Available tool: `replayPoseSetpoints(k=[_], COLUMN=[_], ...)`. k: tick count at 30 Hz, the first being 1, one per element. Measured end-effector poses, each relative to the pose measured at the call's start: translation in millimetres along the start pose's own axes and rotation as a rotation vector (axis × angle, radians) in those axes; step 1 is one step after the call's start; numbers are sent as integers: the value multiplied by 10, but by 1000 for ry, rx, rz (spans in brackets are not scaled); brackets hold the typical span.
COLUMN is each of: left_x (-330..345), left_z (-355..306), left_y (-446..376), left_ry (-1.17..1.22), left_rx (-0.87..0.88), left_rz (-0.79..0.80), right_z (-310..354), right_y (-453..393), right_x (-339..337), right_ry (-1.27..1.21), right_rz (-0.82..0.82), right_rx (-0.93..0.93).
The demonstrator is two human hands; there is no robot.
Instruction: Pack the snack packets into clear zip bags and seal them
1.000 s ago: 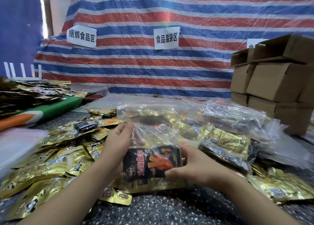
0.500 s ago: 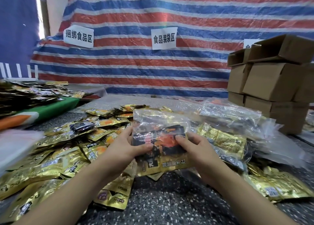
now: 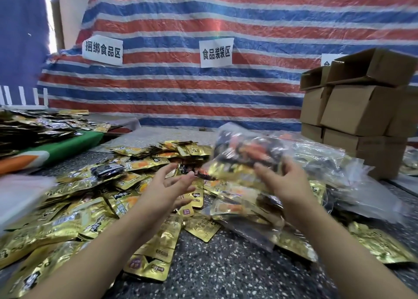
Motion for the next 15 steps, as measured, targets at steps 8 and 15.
replayPoseSetpoints(k=[8,15], left_x=[13,-34], left_z=[90,126], left_y=[-16,-47], left_ry=[-177,-194], left_rx=[-32,-23], left_rz=[-41,-42], right_z=[-381,-397], right_y=[-259,-274], right_x=[-675,-669], right_ry=[880,1058], right_rz=[-311,-429], right_rx=[110,92])
Point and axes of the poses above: each hand's wrist, its own y-axis away from the middle knuckle, its own x-axis out of the palm, z = x × y, the point moved 1 cm from there along -y, towards the middle knuckle, and after that the axes turned 1 degree about -x, right-handed, at the moved point
